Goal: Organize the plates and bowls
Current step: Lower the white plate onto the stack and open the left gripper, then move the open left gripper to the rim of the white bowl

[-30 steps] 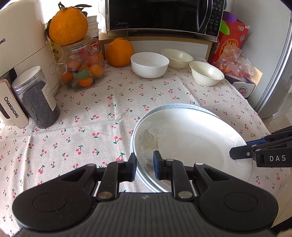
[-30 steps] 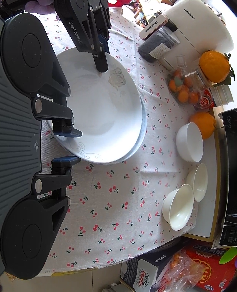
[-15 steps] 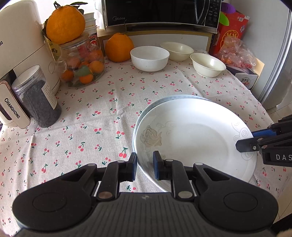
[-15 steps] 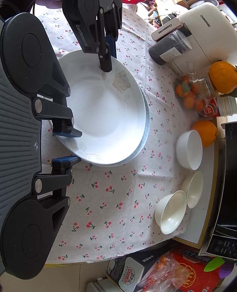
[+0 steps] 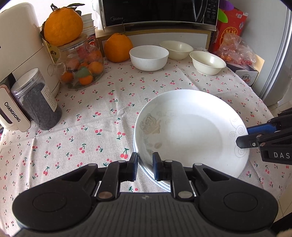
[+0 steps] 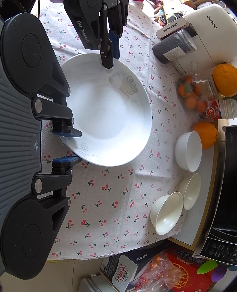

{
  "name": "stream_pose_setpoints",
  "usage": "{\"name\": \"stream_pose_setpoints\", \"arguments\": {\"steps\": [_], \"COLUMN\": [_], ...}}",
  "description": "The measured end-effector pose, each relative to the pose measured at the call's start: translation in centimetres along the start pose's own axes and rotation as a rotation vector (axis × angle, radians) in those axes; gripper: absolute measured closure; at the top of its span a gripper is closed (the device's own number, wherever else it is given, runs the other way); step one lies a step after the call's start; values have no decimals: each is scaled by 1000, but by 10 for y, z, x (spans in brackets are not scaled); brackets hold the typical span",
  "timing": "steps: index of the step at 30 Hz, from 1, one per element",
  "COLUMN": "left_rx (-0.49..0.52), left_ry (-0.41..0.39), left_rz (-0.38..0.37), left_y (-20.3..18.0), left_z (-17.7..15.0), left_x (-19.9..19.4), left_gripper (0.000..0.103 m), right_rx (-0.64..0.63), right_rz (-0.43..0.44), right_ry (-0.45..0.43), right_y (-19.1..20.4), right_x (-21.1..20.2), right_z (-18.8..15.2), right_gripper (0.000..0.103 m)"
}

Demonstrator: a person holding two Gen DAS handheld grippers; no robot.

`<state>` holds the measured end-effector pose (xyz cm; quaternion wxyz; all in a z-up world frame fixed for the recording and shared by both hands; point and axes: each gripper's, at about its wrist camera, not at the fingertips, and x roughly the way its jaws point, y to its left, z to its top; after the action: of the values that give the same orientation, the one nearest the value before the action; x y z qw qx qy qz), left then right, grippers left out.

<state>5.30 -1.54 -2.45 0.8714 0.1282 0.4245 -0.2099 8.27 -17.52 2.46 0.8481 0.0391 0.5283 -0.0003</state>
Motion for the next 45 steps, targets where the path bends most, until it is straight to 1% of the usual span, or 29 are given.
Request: {"name": "stream_pose_setpoints", "arguments": {"steps": [5, 12, 13, 14, 16, 17, 18, 19, 20, 21, 22, 23, 24, 26, 29, 30, 32, 34, 36, 38, 39, 43, 45], "left_rx": [-5, -9, -11, -20, -36, -42, -43, -43, -45, -48, -52, -58, -59, -62, -68, -70, -78, -84, -78, -68, -63, -49, -51], "left_ry": [3, 11, 18, 26, 39, 41, 42, 44, 45, 49, 52, 52, 52, 51, 43, 42, 33, 26, 20, 12, 6, -20, -37], "left_rz": [-3, -14, -22, -31, -42, -47, -49, -50, -53, -60, -68, -76, -80, -79, -71, -71, -65, -58, -55, -43, -34, -1, 14], "left_y": [1, 2, 3, 4, 5, 6, 6, 6, 6, 6, 7, 7, 7, 7, 7, 7, 8, 7, 5, 2, 1, -2, -3], "left_z": [1, 2, 2, 2, 2, 1, 1, 2, 2, 3, 3, 4, 5, 6, 8, 10, 13, 16, 20, 24, 27, 42, 51], "left_x": [0, 1, 2, 3, 5, 5, 4, 4, 3, 3, 3, 3, 3, 2, -1, -1, -2, -4, -5, -6, -6, -7, -8], "left_gripper": [88, 87, 85, 80, 77, 77, 77, 74, 67, 62, 54, 50, 48, 38, 29, 28, 21, 19, 16, 9, 8, 5, 2], "right_rx": [-36, -28, -29, -29, -21, -14, -7, 1, 10, 20, 30, 42, 50, 66, 93, 99, 96, 87, 78, 74, 75, 123, 162], "right_rz": [-17, -11, -10, -7, -3, -3, 0, 5, 10, 16, 18, 20, 23, 29, 30, 26, 16, 9, 6, 7, 8, 3, 18], "right_ry": [-5, -6, -6, -7, -7, -6, -6, -9, -13, -18, -22, -29, -35, -46, -73, -85, -111, -136, -158, -181, -191, -219, -228], "right_y": [5, 4, 4, 3, 1, -1, -2, -4, -7, -9, -11, -13, -15, -19, -27, -30, -33, -36, -38, -41, -43, -56, -65], "right_x": [0, 0, 0, 0, -1, -1, -2, -2, -3, -4, -4, -5, -6, -8, -10, -11, -15, -18, -22, -27, -28, -33, -35], "right_z": [-1, 0, 0, 1, 2, 3, 3, 4, 5, 5, 6, 7, 8, 10, 13, 13, 16, 18, 20, 23, 25, 35, 42], "right_gripper": [79, 79, 79, 79, 79, 77, 72, 71, 66, 59, 54, 48, 46, 44, 31, 29, 28, 25, 20, 19, 17, 16, 16]}}
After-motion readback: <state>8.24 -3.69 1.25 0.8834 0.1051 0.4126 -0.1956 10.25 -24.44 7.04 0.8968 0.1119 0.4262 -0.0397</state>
